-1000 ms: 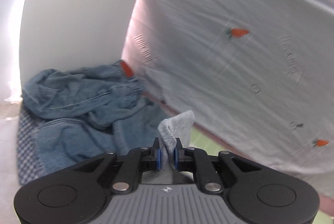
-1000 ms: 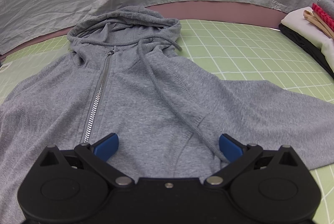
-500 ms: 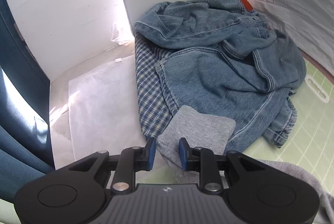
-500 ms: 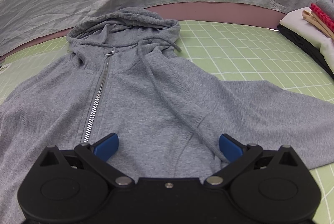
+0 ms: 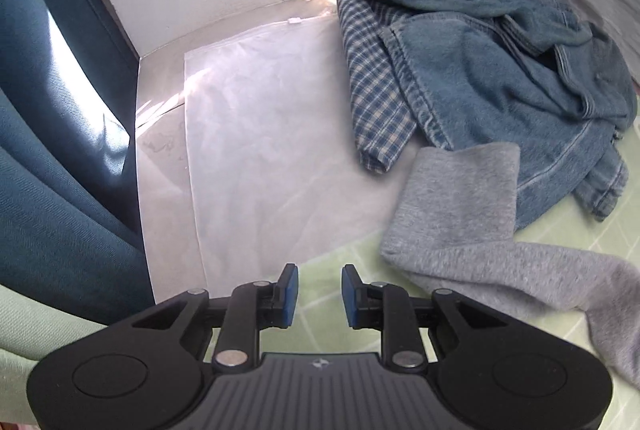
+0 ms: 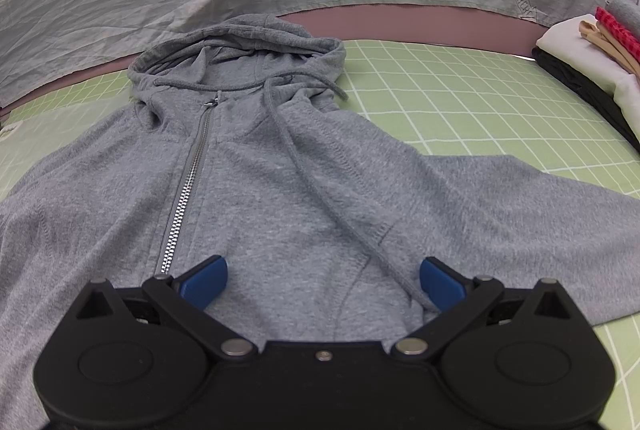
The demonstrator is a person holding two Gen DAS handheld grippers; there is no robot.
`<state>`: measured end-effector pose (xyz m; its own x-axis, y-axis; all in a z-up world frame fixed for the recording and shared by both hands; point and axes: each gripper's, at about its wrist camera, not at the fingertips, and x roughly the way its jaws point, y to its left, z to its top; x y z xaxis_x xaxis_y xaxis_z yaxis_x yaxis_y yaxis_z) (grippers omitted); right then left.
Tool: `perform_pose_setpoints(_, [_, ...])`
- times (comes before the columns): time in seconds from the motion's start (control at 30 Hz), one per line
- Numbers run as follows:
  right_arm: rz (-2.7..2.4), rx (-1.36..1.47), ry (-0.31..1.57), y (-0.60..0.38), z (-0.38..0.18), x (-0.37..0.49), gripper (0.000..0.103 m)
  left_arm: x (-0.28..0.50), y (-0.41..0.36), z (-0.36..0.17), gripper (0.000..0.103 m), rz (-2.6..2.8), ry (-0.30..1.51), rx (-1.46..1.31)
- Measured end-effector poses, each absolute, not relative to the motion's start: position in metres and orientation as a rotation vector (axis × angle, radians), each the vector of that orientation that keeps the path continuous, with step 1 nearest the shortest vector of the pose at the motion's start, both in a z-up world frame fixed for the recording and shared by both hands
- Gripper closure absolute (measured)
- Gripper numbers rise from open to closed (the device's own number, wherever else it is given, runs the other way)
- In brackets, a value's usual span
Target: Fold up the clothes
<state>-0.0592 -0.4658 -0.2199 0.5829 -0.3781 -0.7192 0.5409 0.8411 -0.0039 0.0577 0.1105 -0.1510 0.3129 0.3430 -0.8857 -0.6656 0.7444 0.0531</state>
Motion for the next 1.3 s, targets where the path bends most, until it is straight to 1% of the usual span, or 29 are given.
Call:
perform_pose_setpoints(0.07, [-0.542, 0.226, 0.781, -0.466, -0.22, -0.059, 0.0, 0.061, 0.106, -0.131, 0.077, 0.636, 0.989, -0.393])
perform_pose_setpoints(0.2, [-0.542, 0.225, 0.778, -0.465, -0.22, -0.06, 0.0, 0.094, 0.067, -0.102, 0.066, 0.48, 0.915, -0.293])
perform_pose_setpoints(0.23, [-0.543, 0.225, 0.776, -0.465, -0.22, -0.06, 0.0, 0.104, 0.054, -0.099, 0.066, 0.442, 0.904, -0.258])
perform_pose_setpoints(0.37, [-0.542, 0.223, 0.772, -0.465, -0.22, -0.06, 0.0, 0.139, 0.009, -0.104, 0.066, 0.328, 0.921, -0.192])
perform_pose_setpoints(0.6, [-0.538, 0.219, 0.764, -0.465, -0.22, -0.061, 0.0, 0.169, -0.044, -0.141, 0.066, 0.192, 1.027, -0.123])
perform_pose_setpoints(0.87, [-0.537, 0.216, 0.755, -0.464, -0.221, -0.062, 0.0, 0.159, -0.053, -0.156, 0.066, 0.154, 1.065, -0.079])
perform_pose_setpoints(1.07, [-0.541, 0.214, 0.748, -0.463, -0.222, -0.062, 0.0, 0.128, -0.049, -0.155, 0.066, 0.144, 1.073, -0.048])
perform_pose_setpoints(1.3, [-0.542, 0.213, 0.742, -0.463, -0.222, -0.063, 0.0, 0.114, -0.048, -0.164, 0.066, 0.15, 1.119, -0.065])
